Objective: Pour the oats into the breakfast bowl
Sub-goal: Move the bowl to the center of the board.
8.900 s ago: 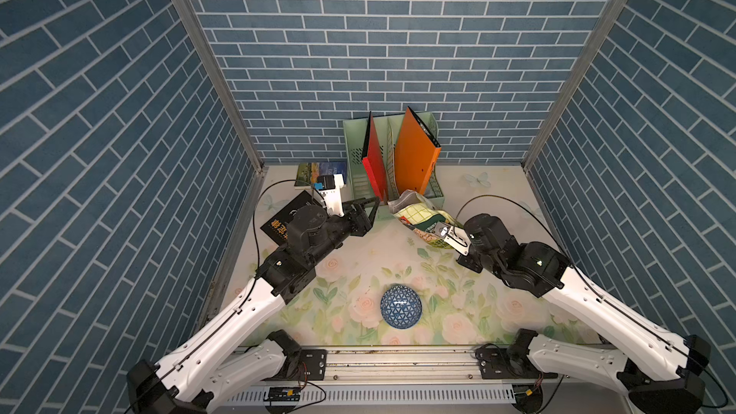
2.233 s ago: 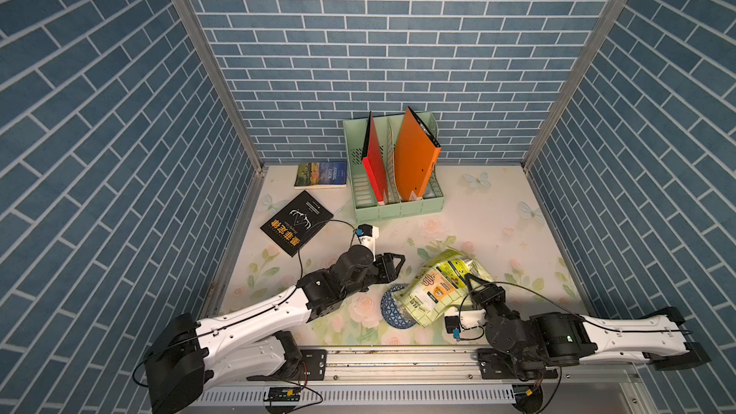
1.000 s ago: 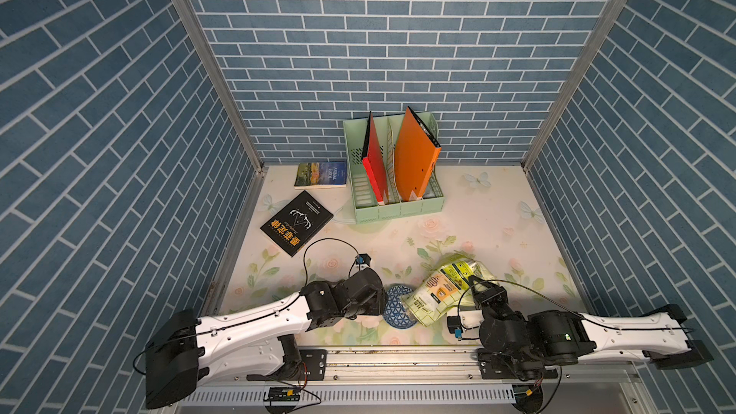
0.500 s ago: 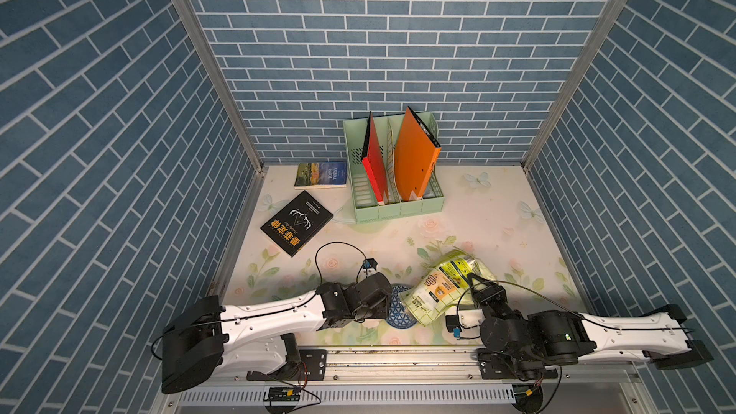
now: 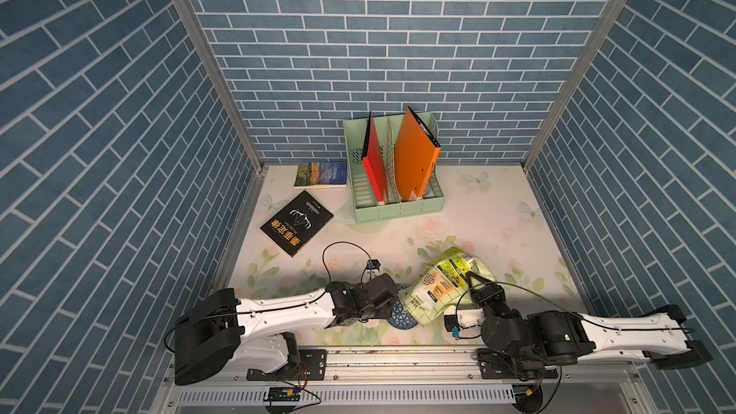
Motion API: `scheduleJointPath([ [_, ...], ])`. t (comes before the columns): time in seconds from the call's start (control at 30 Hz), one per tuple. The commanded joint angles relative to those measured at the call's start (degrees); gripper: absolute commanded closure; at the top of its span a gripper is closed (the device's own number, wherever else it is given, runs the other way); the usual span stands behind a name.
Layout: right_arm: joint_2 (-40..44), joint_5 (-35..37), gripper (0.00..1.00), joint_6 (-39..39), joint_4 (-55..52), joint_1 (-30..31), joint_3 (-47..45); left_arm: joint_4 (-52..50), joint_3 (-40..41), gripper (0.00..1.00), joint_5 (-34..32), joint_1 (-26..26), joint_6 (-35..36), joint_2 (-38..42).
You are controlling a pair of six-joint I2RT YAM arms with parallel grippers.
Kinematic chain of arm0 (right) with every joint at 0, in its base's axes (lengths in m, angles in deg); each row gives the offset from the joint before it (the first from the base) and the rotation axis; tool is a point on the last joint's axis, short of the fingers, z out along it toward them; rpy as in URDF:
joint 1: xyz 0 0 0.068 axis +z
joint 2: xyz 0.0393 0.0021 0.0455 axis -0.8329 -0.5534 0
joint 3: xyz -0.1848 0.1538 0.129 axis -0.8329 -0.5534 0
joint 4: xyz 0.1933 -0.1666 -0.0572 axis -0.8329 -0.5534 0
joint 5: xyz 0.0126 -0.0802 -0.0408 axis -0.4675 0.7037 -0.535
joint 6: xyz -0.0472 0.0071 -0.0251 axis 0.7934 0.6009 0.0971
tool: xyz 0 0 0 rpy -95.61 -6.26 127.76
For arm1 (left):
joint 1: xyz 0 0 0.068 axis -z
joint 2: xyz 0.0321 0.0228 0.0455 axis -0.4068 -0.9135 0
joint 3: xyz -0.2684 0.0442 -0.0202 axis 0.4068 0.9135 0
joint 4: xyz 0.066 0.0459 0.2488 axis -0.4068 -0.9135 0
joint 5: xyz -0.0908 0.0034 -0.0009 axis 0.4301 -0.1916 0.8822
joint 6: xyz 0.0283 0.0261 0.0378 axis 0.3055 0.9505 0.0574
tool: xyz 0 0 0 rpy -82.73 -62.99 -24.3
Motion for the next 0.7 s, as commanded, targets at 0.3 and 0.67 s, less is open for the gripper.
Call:
scheduleJointPath([
  [0.3,2.6,9.1,1.00,5.9,11.0,0.2,-1.0,-4.6,-7.6,1.00,-5.1,-0.4,2.4,-2.6],
  [0.67,1.2,9.6,1.00,13.1,21.4,-3.1,-3.1,-8.9,-11.9,1.00,-4.1,-4.6,7.4,-4.0],
])
